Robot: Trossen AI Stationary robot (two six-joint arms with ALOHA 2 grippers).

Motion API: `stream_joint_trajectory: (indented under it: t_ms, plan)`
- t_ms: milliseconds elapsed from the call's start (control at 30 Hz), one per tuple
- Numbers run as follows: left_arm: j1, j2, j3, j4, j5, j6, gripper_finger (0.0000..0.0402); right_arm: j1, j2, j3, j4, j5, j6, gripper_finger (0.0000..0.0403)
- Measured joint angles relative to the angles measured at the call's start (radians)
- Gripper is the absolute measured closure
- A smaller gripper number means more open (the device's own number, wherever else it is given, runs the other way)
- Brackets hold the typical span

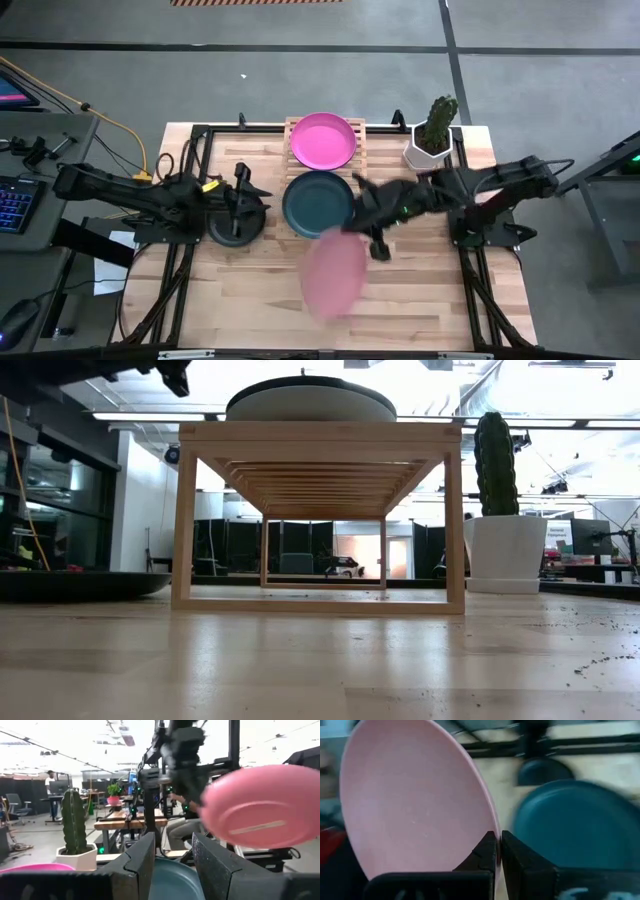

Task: Place and stack plates onto a shelf
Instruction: Stack the light pink plate on top of the dark blue plate on the shelf

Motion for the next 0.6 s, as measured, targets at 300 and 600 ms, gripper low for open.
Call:
stream_joint_trajectory:
  t_ms: [300, 600]
  plan:
    - [0.000, -0.071, 0.000, -0.078, 0.000, -0.043, 0.0280, -0.306, 0.000, 0.031, 0.135, 0.122, 0.022, 0.0403]
    - [0.000, -0.071, 0.000, -0.134, 0.000, -0.060, 0.0279, -0.462, 0.003, 0.028, 0.000, -0.073, 0.134, 0.0403]
